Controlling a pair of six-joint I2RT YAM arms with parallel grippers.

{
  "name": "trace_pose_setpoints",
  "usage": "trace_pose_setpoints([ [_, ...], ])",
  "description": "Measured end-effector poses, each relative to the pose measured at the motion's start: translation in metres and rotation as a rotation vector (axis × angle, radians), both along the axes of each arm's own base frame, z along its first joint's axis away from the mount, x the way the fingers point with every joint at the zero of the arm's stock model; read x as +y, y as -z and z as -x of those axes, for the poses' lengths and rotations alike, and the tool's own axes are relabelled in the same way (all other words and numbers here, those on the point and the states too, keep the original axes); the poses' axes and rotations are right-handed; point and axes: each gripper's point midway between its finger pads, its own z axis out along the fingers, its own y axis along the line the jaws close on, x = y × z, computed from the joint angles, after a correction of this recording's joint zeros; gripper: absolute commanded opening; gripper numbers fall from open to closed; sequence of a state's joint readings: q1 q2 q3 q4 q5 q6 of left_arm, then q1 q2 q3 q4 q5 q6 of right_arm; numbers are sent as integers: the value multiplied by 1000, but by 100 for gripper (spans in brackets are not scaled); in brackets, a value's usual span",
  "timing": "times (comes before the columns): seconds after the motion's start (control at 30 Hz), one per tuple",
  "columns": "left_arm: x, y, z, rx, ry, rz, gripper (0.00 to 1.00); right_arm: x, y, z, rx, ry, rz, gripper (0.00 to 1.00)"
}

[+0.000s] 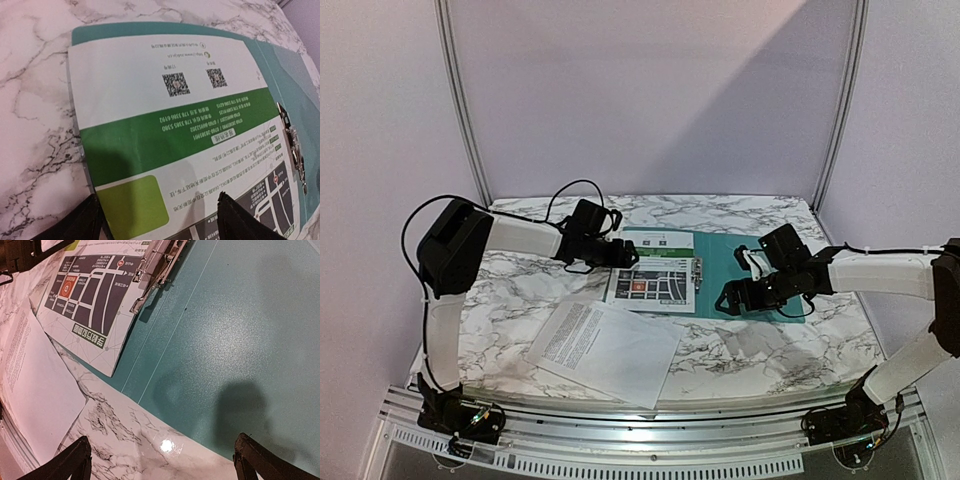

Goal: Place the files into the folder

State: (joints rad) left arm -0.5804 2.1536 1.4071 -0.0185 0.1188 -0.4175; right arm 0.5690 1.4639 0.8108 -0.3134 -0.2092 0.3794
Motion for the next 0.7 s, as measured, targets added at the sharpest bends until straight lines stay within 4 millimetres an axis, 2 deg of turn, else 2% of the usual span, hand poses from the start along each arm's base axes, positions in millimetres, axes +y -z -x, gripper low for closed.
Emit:
trace_pose_setpoints([
  [0.27,-12,-8,-19,-48,27,-4,79,2,2,0,8,-5,-5,99],
  [0.57,-7,-10,-22,-66,13,-35,80,3,1,0,7,-5,-14,99],
  [0.63,-4,-16,-20,-80,8,-53,82,7,-1,-1,3,-11,-33,99],
  [0.7,-1,-30,-16,-104,5,-61,87,12,-5,-2,-1,-20,-62,99],
])
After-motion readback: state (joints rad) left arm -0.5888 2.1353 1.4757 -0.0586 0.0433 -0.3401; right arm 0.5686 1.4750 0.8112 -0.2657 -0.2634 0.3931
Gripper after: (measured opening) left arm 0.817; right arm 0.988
